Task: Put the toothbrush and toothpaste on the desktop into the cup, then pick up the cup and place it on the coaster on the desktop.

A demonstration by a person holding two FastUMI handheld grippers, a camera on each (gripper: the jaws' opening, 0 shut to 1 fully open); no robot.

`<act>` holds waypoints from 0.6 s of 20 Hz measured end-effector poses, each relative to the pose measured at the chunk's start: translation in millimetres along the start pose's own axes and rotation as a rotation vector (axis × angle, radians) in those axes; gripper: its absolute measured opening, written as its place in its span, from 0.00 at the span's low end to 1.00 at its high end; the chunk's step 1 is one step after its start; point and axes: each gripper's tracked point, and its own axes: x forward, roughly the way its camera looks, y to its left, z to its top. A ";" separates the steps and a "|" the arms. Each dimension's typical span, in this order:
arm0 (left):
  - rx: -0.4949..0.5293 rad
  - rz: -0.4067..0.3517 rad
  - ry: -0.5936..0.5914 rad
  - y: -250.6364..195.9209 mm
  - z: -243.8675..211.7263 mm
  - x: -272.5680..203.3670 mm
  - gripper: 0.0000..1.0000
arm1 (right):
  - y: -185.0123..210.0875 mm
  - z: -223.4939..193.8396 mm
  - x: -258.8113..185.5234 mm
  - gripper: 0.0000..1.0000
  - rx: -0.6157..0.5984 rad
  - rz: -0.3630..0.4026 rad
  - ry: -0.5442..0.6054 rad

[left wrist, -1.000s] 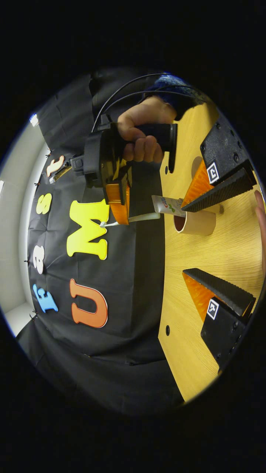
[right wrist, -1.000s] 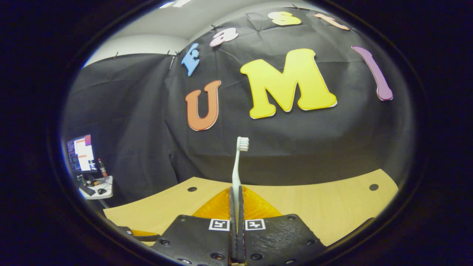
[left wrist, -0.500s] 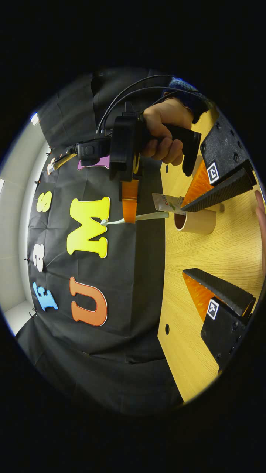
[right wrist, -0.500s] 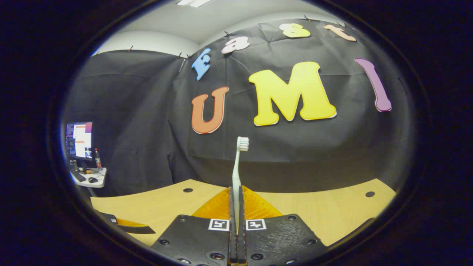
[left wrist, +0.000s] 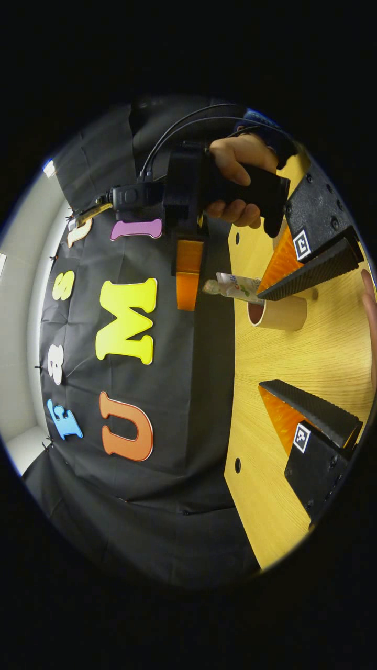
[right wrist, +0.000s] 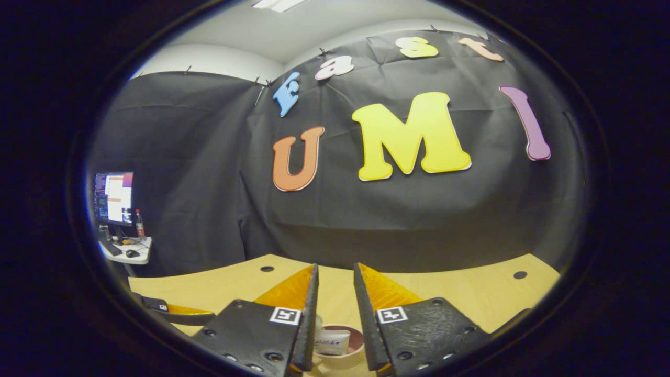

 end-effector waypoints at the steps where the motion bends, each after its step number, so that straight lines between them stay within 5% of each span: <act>1: 0.000 0.003 0.004 0.6 -0.9 0.5 0.96 | 0.8 1.1 -6.8 0.47 -0.007 0.003 0.002; 6: -0.009 -0.017 0.014 -7.1 -3.9 3.9 0.97 | 1.2 14.9 -38.2 0.92 -0.049 -0.008 -0.018; 12: 0.005 0.046 0.067 -3.7 -2.8 3.3 0.97 | -1.8 36.4 -89.6 0.96 -0.029 -0.006 -0.048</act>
